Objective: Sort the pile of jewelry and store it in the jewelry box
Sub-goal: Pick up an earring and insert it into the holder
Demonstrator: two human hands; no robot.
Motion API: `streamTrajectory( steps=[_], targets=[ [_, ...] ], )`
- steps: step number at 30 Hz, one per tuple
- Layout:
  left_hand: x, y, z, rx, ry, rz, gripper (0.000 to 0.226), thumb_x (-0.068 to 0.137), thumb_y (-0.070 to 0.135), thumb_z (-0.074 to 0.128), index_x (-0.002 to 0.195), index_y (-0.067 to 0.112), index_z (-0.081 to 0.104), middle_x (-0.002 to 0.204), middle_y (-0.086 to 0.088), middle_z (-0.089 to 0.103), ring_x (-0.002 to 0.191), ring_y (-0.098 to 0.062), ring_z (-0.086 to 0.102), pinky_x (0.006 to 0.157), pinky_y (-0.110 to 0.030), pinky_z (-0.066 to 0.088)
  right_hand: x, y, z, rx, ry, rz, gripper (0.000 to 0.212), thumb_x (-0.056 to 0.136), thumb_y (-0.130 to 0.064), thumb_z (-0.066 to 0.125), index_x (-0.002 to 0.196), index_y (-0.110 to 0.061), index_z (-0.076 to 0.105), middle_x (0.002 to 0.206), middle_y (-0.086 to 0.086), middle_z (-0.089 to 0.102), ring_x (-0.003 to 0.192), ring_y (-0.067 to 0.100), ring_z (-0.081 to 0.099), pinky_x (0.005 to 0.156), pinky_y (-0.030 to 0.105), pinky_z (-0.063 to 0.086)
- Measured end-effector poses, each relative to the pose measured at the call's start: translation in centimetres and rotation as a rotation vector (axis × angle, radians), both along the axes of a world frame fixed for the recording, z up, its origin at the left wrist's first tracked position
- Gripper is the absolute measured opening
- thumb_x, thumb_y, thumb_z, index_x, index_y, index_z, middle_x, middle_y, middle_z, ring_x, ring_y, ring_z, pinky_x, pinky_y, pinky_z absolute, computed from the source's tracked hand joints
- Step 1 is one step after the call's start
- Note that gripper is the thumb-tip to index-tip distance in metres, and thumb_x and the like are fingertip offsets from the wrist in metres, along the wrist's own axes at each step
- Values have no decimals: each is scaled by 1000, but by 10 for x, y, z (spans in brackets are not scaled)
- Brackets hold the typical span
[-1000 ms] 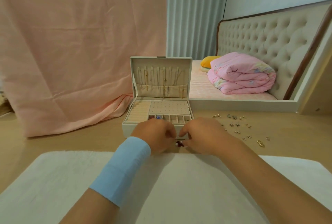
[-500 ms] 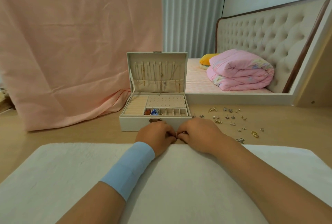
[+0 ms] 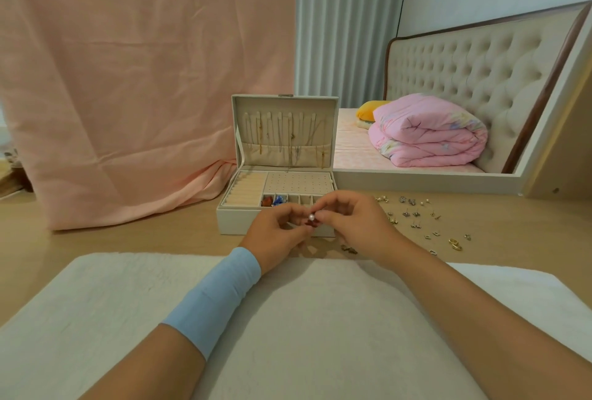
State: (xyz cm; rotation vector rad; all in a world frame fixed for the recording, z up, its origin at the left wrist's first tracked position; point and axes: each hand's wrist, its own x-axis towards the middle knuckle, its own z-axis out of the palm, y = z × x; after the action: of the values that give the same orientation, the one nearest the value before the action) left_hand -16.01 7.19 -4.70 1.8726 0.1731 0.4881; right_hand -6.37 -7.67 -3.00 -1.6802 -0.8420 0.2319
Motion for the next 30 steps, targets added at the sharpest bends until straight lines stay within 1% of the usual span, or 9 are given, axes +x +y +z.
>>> streamTrajectory(
  steps=[3, 5, 9, 12, 15, 20, 25, 28, 30],
  targets=[
    [-2, -1, 13, -195, -12, -15, 13, 88, 9, 70, 96, 19, 75, 81, -2, 72, 61, -12, 62, 55, -23, 47, -1, -1, 9, 85, 105, 2, 14, 92, -6, 70, 94, -18, 76, 76, 6, 71, 44, 11, 47, 42, 16, 38],
    [-1, 3, 23, -213, -17, -5, 12, 88, 12, 71, 95, 20, 76, 78, 1, 72, 63, -12, 63, 56, -24, 49, -3, -1, 17, 105, 139, 16, 18, 88, -5, 76, 101, -17, 77, 76, 0, 72, 48, 8, 52, 44, 15, 39],
    [6, 17, 47, -89, 4, -34, 15, 89, 12, 70, 94, 25, 75, 77, 3, 71, 61, -10, 62, 56, -20, 50, 4, 13, 30, 121, 43, -73, 20, 85, -6, 79, 98, -22, 78, 71, -9, 73, 49, 1, 55, 48, 13, 42],
    [17, 35, 66, 25, 47, -43, 17, 91, 16, 68, 103, 26, 75, 85, 5, 74, 66, -8, 64, 61, -19, 52, 17, 29, 37, 115, -104, -170, 20, 86, -17, 79, 92, -36, 79, 82, -13, 76, 59, 0, 58, 63, 20, 50],
    [29, 54, 78, 91, 66, -29, 18, 93, 20, 65, 106, 30, 74, 91, 10, 75, 71, -6, 66, 64, -20, 52, 30, 45, 47, 75, -212, -194, 17, 89, -22, 77, 103, -31, 80, 91, -16, 75, 68, -5, 60, 74, 22, 53],
    [45, 79, 77, 27, -21, 41, 16, 92, 22, 67, 100, 33, 75, 87, 12, 75, 69, -4, 64, 64, -21, 51, 45, 81, 58, 36, -286, -235, 17, 89, -21, 75, 104, -28, 79, 87, -15, 75, 61, 2, 67, 63, 17, 52],
    [48, 105, 67, 29, -16, 71, 16, 91, 22, 68, 97, 36, 75, 89, 13, 75, 70, -6, 62, 66, -24, 50, 58, 108, 60, -72, -299, -133, 14, 88, -27, 77, 102, -27, 80, 85, -13, 76, 67, 8, 71, 74, 30, 60],
    [49, 117, 56, 26, 19, 85, 17, 91, 22, 68, 98, 35, 75, 90, 13, 75, 69, -4, 63, 67, -23, 51, 68, 120, 55, -178, -359, -126, 10, 87, -33, 77, 97, -34, 80, 87, -19, 73, 82, 1, 65, 74, 25, 52],
    [51, 123, 47, 28, 12, 135, 17, 90, 21, 69, 101, 33, 74, 89, 11, 73, 62, 1, 62, 64, -17, 49, 72, 127, 49, -319, -443, -153, 9, 89, -35, 76, 97, -36, 79, 85, -23, 69, 79, -4, 58, 67, 20, 43]
  ],
)
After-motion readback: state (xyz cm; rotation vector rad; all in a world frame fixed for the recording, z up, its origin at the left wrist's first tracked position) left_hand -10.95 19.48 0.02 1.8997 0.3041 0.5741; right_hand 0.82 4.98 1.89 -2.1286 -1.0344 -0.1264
